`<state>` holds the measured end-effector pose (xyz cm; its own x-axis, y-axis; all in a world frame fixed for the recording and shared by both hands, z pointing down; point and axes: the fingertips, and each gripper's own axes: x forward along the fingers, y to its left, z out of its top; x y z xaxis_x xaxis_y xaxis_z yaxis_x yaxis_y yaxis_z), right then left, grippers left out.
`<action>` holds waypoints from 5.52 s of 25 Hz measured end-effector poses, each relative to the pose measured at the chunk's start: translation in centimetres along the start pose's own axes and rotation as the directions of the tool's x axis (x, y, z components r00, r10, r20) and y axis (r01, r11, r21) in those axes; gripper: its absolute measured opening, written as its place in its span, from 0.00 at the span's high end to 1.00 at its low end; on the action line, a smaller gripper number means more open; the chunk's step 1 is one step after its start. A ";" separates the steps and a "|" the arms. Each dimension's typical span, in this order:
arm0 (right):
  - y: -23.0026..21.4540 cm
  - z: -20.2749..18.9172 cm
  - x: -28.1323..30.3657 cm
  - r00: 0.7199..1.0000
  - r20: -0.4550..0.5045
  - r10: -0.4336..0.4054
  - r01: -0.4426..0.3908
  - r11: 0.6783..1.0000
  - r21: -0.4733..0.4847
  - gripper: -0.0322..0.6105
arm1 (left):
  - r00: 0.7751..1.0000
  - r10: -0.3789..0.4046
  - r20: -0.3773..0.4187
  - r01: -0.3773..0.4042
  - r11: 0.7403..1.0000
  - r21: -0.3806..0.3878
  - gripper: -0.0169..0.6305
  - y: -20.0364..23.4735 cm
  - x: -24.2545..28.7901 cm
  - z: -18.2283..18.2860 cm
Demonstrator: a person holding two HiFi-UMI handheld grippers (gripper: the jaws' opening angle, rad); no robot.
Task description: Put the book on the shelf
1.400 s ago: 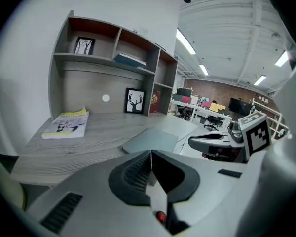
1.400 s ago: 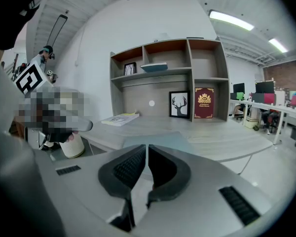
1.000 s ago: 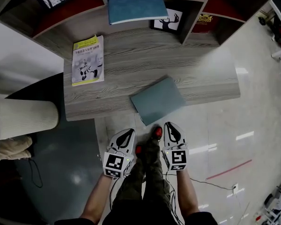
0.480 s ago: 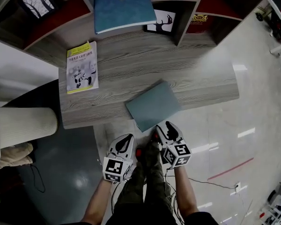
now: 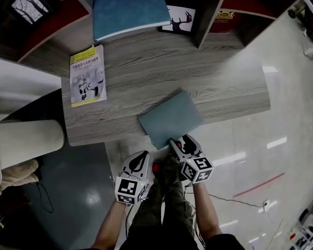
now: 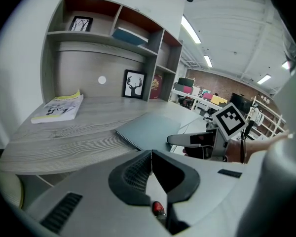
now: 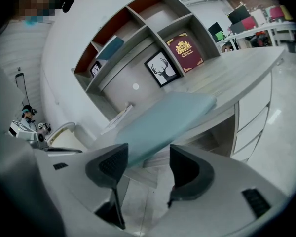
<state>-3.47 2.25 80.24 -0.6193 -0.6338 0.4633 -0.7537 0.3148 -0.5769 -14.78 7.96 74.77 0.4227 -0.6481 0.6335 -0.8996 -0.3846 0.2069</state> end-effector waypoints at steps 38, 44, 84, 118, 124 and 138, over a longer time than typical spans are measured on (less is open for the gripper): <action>1.0 1.1 -1.6 0.998 0.045 0.054 -0.060 0.988 0.144 0.71 | 1.000 -0.015 0.001 0.015 1.000 -0.021 0.95 0.0 0.3 1.2; 1.2 2.8 -3.2 0.994 0.099 0.034 -0.052 0.981 0.185 0.79 | 0.999 -0.021 0.035 0.021 1.000 0.002 0.95 -0.7 -0.9 2.8; 7.5 31.0 -20.1 0.839 0.541 -0.054 0.231 0.936 -0.265 0.84 | 0.912 -0.078 0.403 0.014 0.987 0.160 0.95 -4.5 -6.8 29.6; 0.2 46.7 -20.7 0.759 0.646 -0.077 0.347 0.888 -0.302 0.84 | 0.849 -0.242 0.469 0.099 0.946 0.309 0.95 -11.5 3.5 45.4; -1.7 50.0 -18.6 0.760 0.644 -0.094 0.359 0.885 -0.295 0.84 | 0.842 -0.270 0.467 0.132 0.942 0.308 0.95 -11.6 5.6 48.2; -4.8 54.5 -14.9 0.751 0.649 -0.120 0.380 0.883 -0.276 0.84 | 0.847 -0.308 0.434 0.181 0.933 0.311 0.95 -11.4 10.7 51.4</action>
<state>21.32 -28.30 39.44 -0.2322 -0.9725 -0.0189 -0.9613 0.2324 -0.1479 5.64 -28.42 40.89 0.6828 -0.7152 0.1493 -0.7291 -0.6802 0.0760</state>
